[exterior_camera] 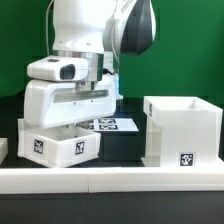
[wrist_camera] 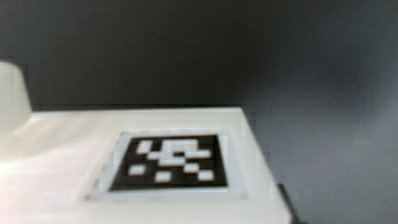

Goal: Assemble drawer

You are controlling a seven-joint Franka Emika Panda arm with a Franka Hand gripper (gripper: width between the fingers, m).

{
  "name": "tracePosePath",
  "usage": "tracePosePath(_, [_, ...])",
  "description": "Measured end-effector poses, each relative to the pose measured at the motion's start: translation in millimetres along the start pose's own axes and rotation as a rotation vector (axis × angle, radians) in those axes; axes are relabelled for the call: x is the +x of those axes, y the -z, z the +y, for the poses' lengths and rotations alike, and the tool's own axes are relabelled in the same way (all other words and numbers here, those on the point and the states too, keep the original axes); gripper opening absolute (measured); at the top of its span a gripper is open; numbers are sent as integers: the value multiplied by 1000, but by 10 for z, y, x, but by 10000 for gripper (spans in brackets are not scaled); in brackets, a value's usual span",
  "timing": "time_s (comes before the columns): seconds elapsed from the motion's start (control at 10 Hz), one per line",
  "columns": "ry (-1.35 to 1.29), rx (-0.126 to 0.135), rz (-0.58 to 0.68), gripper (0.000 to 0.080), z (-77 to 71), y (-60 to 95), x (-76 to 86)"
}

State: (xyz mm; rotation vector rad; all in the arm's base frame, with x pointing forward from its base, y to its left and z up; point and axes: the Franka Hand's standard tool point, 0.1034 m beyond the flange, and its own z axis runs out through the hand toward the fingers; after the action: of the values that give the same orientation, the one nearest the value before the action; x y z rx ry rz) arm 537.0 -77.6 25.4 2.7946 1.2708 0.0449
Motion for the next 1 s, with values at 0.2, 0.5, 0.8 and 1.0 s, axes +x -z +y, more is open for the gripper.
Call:
tracePosePath(0.2, [172, -4, -11, 41, -18, -22, -44])
tracePosePath(0.5, [458, -32, -29, 41, -166, -25, 0])
tracePosePath(0.8, [526, -32, -39, 41, -161, -29, -16])
tracePosePath(1.0, [525, -18, -46, 41, -184, -56, -28])
